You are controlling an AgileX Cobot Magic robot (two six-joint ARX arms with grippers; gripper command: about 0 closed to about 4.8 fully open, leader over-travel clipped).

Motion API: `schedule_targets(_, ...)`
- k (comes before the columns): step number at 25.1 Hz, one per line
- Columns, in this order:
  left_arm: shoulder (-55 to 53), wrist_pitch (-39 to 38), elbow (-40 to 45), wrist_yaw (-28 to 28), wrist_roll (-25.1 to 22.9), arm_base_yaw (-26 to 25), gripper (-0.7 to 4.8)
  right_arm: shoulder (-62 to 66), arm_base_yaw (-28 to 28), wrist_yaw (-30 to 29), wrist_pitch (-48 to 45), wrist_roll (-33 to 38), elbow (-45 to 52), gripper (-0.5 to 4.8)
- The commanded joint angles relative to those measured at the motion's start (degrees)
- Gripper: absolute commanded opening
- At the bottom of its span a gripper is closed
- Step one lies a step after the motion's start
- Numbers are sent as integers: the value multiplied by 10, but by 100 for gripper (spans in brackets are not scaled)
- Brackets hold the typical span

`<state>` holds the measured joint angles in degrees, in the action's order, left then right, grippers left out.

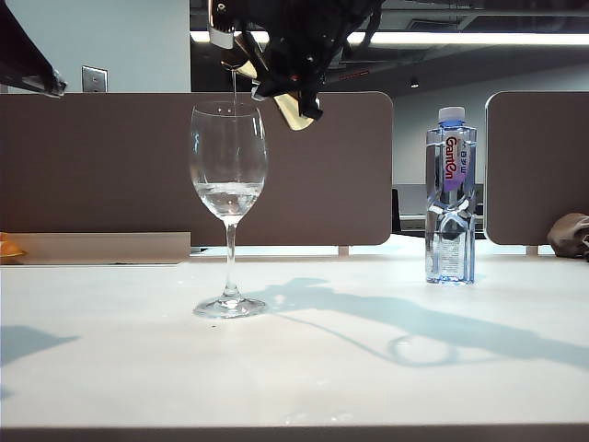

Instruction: Pick up the jigger and pour the water inside into the glass.

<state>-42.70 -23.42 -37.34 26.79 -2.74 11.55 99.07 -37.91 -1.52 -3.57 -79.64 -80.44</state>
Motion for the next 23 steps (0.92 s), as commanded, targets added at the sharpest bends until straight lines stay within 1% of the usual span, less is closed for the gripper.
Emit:
schedule_targets(1, 1, 3, 0, 2, 2, 0, 4, -4, -2, -1, -14, -1, -4, 13)
schedule_targets(5, 1, 3, 0, 2, 2, 0, 4, -4, -2, -1, -14, -4, -4, 13)
schedule_targets(9, 1, 3, 0, 2, 2, 0, 4, -4, -2, -1, -14, -29, -4, 13)
schedule_targets(23, 1, 3, 0, 2, 2, 0, 4, -4, -2, -1, -14, -60, -4, 13)
